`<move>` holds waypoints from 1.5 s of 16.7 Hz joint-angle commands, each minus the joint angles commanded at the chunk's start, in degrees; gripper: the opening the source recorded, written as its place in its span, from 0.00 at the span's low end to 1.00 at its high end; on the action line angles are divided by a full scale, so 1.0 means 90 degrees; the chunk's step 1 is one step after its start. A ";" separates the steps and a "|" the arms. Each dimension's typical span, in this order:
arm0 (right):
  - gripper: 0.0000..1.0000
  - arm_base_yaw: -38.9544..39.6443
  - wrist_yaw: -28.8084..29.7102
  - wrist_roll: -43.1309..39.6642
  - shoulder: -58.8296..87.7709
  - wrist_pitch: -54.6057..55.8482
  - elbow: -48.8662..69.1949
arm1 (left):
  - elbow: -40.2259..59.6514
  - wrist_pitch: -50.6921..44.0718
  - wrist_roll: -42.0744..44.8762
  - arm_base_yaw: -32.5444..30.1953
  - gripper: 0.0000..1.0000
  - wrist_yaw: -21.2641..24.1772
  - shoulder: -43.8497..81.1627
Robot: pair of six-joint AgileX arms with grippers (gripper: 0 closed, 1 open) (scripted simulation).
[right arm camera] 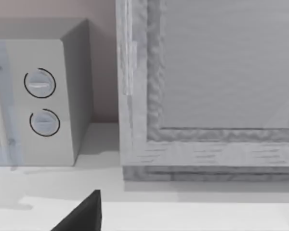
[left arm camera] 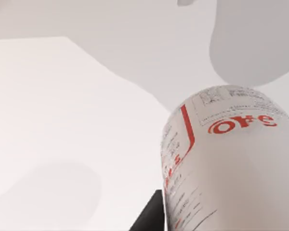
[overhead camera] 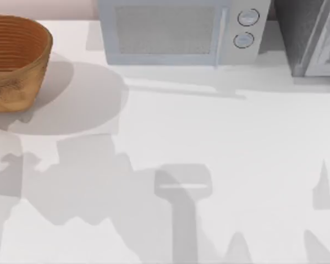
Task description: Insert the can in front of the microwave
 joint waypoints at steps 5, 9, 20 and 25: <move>1.00 0.0000 0.0000 0.0000 0.0000 0.0000 0.0000 | 0.0612 -0.0727 -0.1744 -0.1556 0.00 0.0638 0.0292; 1.00 0.0000 0.0000 0.0000 0.0000 0.0000 0.0000 | 0.1048 -0.0924 -0.3001 -0.2697 0.00 0.1042 0.0380; 1.00 0.0000 0.0000 0.0000 0.0000 0.0000 0.0000 | 0.3028 -0.1259 -0.5983 -0.4408 0.00 0.0858 0.1703; 1.00 0.0000 0.0000 0.0000 0.0000 0.0000 0.0000 | 0.4195 -0.1194 -0.7689 -0.4710 0.00 0.0131 0.2763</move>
